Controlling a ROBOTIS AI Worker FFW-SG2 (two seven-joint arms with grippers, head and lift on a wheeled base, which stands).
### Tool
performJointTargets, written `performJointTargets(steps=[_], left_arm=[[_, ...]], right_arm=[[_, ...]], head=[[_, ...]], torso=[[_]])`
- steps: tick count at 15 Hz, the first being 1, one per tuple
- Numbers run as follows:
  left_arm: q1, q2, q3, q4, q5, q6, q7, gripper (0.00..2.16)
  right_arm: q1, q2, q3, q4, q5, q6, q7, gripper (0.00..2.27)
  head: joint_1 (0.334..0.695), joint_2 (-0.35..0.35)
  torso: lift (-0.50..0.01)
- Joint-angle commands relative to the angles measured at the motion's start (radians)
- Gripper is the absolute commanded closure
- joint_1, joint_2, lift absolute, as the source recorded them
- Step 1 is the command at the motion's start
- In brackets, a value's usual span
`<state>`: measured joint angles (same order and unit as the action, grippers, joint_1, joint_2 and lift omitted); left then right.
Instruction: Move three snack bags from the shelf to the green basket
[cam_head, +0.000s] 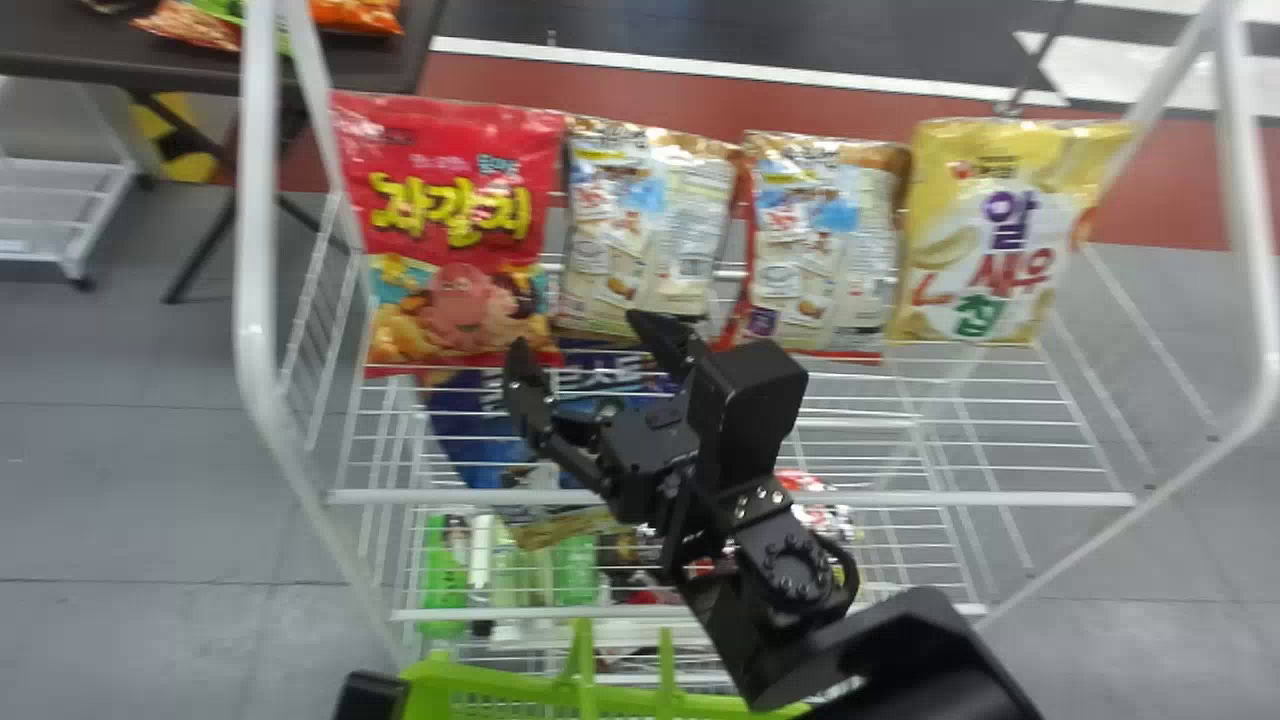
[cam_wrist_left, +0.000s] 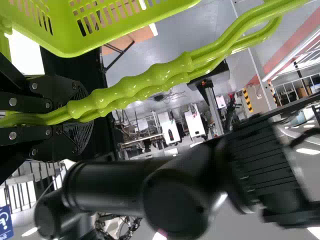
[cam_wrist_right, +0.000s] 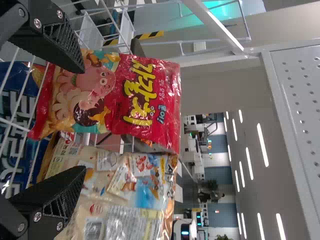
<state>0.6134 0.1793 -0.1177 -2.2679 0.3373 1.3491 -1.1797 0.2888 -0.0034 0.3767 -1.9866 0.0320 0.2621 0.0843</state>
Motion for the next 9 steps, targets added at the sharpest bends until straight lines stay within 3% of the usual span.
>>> performJointTargets(steps=[1, 9], left_arm=[[-0.003, 0.002, 0.006, 0.002, 0.003, 0.000, 0.000, 1.87], [-0.027, 0.003, 0.030, 0.027, 0.026, -0.006, 0.000, 1.87]], right_arm=[[-0.125, 0.004, 0.031, 0.109, -0.003, 0.047, -0.001, 0.14], [-0.356, 0.004, 0.057, 0.322, -0.104, 0.053, 0.028, 0.21]], head=[[0.695, -0.022], [0.695, 0.066]], torso=[[-0.047], [-0.047]])
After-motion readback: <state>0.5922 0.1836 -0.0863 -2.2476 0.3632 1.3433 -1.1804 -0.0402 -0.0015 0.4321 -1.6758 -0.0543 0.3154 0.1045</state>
